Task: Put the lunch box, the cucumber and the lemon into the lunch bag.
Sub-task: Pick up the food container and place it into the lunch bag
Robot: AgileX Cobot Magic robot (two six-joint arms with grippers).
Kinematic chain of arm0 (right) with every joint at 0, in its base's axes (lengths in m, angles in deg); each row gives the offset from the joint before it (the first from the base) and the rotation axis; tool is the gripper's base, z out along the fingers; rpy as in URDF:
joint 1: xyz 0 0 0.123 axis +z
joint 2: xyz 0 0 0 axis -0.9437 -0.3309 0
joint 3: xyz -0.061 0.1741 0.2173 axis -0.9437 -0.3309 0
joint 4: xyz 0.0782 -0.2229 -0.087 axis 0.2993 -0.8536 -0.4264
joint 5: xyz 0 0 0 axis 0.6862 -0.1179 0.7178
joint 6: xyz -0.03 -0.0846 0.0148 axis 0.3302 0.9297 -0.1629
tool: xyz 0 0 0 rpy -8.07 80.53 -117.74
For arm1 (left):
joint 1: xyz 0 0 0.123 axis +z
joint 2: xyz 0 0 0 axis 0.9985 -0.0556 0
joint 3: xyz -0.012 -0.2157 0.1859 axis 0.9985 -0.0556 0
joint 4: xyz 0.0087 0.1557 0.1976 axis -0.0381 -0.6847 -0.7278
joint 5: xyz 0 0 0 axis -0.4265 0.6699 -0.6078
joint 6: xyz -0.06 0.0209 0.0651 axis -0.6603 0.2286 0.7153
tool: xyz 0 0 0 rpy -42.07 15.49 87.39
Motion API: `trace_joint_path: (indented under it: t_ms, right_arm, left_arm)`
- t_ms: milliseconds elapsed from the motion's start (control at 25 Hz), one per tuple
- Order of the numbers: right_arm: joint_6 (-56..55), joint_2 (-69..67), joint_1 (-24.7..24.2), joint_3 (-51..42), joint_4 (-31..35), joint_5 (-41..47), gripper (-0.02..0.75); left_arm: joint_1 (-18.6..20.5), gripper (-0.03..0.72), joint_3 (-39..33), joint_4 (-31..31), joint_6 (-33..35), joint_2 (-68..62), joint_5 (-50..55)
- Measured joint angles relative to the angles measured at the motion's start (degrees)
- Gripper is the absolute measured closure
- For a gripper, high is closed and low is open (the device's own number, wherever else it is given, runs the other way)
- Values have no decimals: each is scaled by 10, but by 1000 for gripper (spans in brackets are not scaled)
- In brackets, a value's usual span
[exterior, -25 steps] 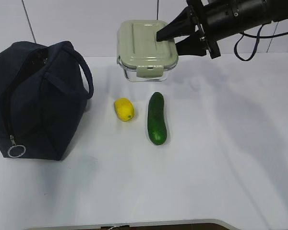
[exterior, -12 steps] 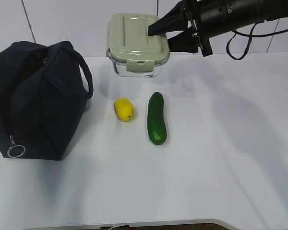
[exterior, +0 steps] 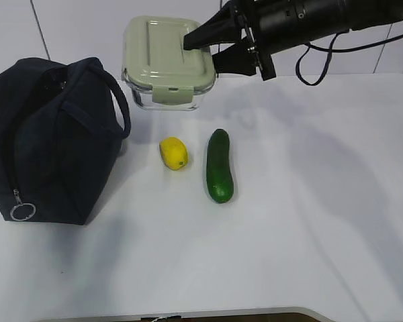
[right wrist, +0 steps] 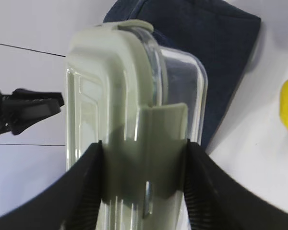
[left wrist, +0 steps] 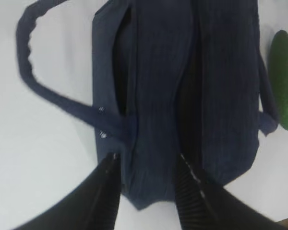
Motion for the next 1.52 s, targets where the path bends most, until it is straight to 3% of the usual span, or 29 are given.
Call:
trace_joint_path:
  t_ms: [440, 960, 1040, 1240, 1520]
  right_arm:
    - [10, 0, 28, 0, 25, 0, 377]
    - [11, 1, 31, 0, 42, 0, 377]
    - [11, 1, 31, 0, 42, 0, 377]
    - [11, 1, 44, 0, 42, -1, 377]
    - [11, 1, 64, 0, 53, -1, 377]
  left_arm:
    - [0, 414, 57, 32, 67, -109, -12]
    - [0, 354, 84, 73, 82, -169, -10]
    - [0, 399, 84, 75, 83, -171, -1]
    - [0, 666, 84, 109, 100, -171, 34]
    - [0, 699, 84, 177, 107, -170, 62]
